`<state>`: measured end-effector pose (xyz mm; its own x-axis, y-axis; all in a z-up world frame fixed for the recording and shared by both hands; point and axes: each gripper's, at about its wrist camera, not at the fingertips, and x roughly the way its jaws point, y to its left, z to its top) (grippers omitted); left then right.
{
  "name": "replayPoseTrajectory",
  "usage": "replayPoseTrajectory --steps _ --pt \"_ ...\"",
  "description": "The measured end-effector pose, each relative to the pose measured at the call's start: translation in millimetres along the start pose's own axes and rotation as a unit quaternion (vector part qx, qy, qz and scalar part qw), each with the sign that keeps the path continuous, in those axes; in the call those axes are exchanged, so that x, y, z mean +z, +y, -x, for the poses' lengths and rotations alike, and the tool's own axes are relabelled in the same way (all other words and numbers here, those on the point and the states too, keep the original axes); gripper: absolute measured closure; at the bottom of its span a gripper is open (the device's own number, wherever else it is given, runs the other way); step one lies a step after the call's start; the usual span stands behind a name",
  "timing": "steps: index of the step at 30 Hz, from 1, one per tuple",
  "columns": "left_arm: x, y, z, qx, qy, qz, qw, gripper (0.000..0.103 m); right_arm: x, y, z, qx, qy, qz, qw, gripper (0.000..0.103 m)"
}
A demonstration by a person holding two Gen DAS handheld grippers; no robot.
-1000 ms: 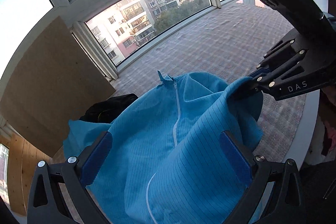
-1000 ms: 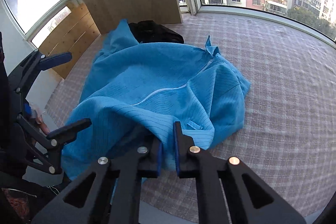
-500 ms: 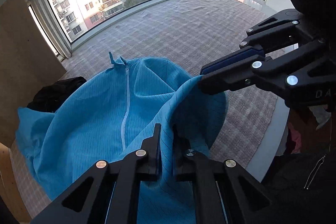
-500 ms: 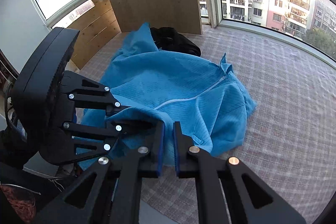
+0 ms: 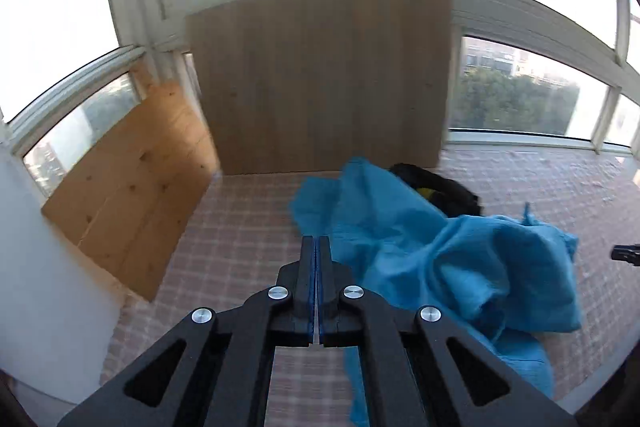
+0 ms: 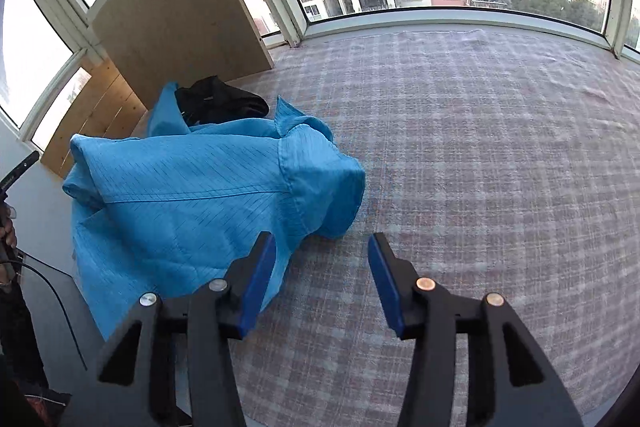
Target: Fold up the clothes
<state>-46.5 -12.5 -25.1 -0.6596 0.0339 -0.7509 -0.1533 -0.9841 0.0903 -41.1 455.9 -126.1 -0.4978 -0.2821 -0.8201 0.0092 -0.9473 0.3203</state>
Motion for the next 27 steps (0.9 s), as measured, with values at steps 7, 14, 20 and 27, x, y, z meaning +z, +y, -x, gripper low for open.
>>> replayPoseTrajectory --steps 7,14,20,27 --pt "-30.5 102.2 -17.0 0.135 0.042 0.036 0.9893 0.089 11.1 34.5 -72.7 -0.073 0.060 0.045 0.994 0.055" --pt "-32.6 -33.8 -41.8 -0.021 0.051 -0.093 0.9941 0.084 27.7 30.3 -113.9 -0.117 0.048 0.093 0.988 0.050" --pt "-28.3 -103.7 -39.4 -0.071 0.028 -0.166 0.9831 0.076 29.0 41.2 -88.9 0.009 0.062 0.086 0.994 0.101" --pt "-37.7 -118.9 -36.6 -0.095 0.018 -0.184 0.9783 0.071 81.7 133.0 4.1 0.084 -0.055 0.172 0.980 0.101"
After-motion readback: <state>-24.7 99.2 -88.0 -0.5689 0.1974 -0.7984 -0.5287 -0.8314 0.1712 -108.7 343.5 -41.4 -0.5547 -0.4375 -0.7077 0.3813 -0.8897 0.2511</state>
